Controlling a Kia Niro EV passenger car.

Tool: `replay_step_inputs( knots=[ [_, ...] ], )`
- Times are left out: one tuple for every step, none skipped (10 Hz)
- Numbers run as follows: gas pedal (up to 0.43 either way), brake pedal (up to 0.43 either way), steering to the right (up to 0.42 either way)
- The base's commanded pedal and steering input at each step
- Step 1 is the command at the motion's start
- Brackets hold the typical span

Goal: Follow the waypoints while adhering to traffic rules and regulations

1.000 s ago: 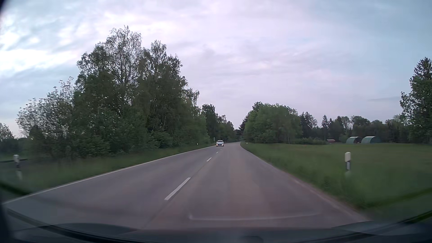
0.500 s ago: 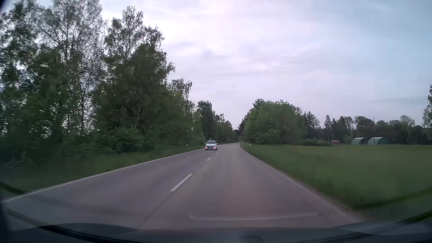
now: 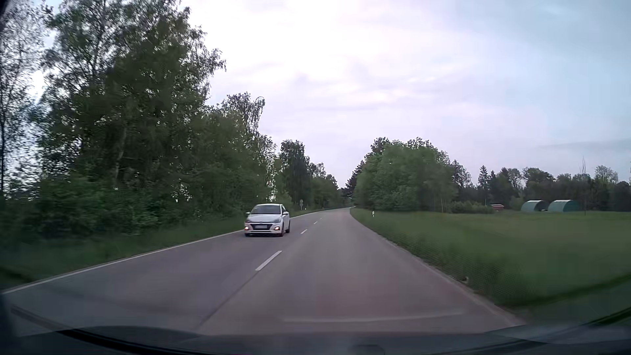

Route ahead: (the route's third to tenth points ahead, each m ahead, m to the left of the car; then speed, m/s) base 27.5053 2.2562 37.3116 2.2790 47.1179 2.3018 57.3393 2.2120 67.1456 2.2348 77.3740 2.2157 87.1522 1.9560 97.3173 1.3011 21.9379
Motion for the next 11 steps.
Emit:
replay_step_inputs(
  knots=[
    [0.248, 0.0, 0.002],
    [0.248, 0.0, 0.002],
    [0.248, 0.0, 0.001],
    [0.248, 0.0, 0.001],
    [0.248, 0.0, 0.001],
    [0.248, 0.0, 0.001],
    [0.248, 0.0, 0.0],
    [0.248, 0.0, 0.0],
    [0.248, 0.0, -0.001],
    [0.248, 0.0, -0.003],
    [0.248, 0.0, -0.003]
  ],
)
